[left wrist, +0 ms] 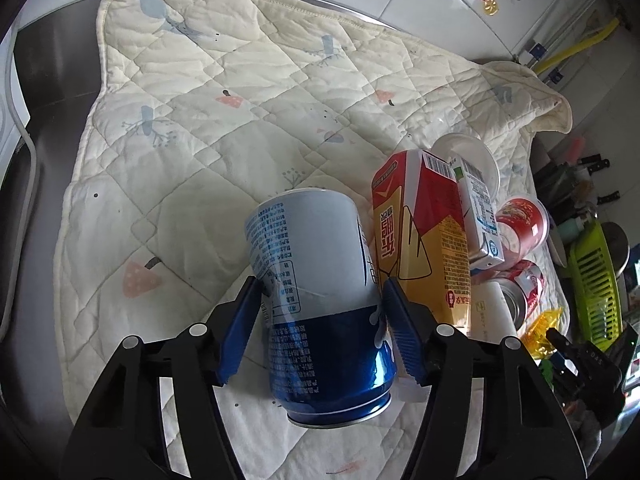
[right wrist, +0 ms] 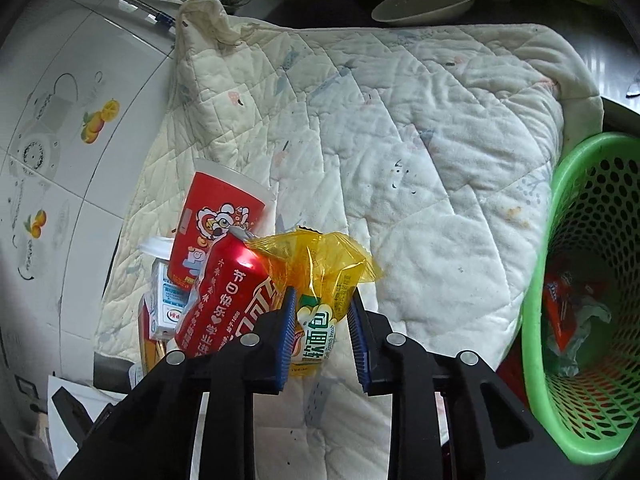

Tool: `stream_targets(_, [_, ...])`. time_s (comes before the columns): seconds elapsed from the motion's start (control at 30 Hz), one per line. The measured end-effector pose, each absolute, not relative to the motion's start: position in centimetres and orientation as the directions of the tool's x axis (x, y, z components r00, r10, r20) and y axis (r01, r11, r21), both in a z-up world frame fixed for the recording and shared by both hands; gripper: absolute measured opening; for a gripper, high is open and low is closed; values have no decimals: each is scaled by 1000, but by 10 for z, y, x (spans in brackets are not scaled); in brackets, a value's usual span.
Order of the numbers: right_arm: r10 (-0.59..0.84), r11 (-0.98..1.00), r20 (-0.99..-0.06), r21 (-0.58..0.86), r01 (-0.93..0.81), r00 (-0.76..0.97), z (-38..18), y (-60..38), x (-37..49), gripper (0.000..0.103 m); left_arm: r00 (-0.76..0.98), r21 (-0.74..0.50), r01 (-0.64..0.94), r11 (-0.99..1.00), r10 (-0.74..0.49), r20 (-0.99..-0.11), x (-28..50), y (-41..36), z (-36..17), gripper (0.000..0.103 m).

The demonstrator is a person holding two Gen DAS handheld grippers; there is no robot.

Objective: Collect trash
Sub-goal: 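Release the yellow wrapper into the basket with the right gripper while the left lifts the can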

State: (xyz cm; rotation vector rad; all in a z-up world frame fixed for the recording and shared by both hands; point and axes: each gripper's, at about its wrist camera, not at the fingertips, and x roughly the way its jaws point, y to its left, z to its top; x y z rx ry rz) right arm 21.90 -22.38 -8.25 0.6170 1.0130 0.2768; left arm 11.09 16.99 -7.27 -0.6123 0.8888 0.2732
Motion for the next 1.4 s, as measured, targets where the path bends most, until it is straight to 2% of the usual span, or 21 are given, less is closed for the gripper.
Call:
stream_targets(0.3, [459,837,-674,547,-27,579,-55,-248,177,24,642,-392,-450,803,-14,-767,90,171,-58,57])
stream_targets(0.5, [374,888,-684,459,-28,627,-47,-277,147,24,679,-421,-400,814,-45,-733,73,166,-41,56])
stream_targets(0.8, [126,952,-768,271,140,628,-77,-356,125,24,731,-435,-243,867,-131,-670,73,120,-4,56])
stream_targets(0.93, [62,950,-790,234,205,610,-90,-387,120,25,732,-427,-167,889,-179,-658,82,86,7,56])
stream_targets(1.13, [40,941,-803,231,249,595,-102,-414,112,26,713,-418,-53,907,-259,-652,99,30,15,56])
stream_targets(1.17, [37,939,-804,230,254,594,-104,-417,110,27,709,-413,-34,910,-270,-652,102,20,16,56])
stream_targets(1.23, [43,934,-803,244,261,594,-107,-424,107,39,697,-411,8,912,-300,-652,108,-1,18,56])
stream_targets(1.27, [43,932,-800,247,263,598,-107,-427,105,41,690,-408,28,912,-313,-652,111,-12,19,56])
stream_targets(1.4, [43,929,-795,254,268,605,-109,-435,98,44,665,-397,113,911,-366,-651,123,-53,21,56])
